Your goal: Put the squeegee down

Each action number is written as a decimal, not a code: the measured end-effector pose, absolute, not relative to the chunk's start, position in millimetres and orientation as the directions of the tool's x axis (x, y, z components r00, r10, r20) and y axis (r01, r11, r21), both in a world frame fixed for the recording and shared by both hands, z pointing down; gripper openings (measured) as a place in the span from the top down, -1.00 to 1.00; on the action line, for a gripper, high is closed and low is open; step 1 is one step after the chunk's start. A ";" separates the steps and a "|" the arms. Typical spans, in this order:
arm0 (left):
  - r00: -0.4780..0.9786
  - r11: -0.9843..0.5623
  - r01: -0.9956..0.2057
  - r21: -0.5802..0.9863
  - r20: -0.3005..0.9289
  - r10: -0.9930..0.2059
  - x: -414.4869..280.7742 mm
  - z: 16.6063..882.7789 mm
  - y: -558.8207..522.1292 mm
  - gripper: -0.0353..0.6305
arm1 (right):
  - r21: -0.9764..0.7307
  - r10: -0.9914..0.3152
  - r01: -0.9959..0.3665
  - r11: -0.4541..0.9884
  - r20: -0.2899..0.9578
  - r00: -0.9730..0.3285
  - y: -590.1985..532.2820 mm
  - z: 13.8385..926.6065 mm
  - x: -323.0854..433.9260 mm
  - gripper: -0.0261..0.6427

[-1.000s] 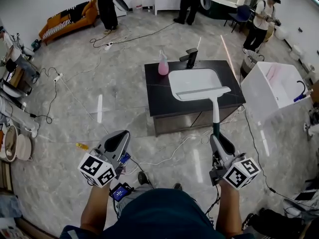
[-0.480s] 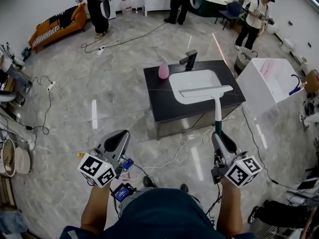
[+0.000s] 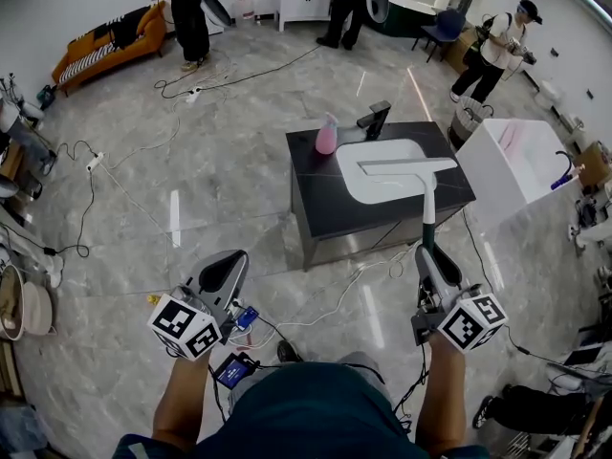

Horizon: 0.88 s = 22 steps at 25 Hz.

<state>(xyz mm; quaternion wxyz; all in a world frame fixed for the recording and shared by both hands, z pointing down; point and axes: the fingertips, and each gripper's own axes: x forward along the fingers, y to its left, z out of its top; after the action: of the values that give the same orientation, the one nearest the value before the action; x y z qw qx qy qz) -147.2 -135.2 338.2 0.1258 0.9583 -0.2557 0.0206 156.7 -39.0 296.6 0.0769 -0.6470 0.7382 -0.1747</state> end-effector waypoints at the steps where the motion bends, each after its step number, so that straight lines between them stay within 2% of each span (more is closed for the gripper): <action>1: 0.868 -0.837 -0.496 0.231 0.102 -0.486 -151.0 338.2 -136.8 0.88 | -0.356 -0.982 -0.929 0.102 0.113 -0.151 -41.9 295.3 154.4 0.62; 12: 0.849 -0.814 -0.527 0.246 0.099 -0.519 -170.8 343.0 -141.0 0.88 | -0.330 -0.973 -0.934 0.134 0.133 -0.187 -79.4 294.6 146.7 0.63; 22: 0.797 -0.765 -0.603 0.227 0.129 -0.590 -169.8 343.2 -149.7 0.88 | -0.351 -0.953 -0.916 0.194 0.153 -0.260 -133.7 318.6 163.4 0.63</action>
<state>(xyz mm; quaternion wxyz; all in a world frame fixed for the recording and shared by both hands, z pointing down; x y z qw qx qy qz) -169.8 -149.7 343.2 0.1294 0.9390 -0.3177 0.0247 163.4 -133.7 318.6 0.0494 -0.6062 0.7711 -0.1887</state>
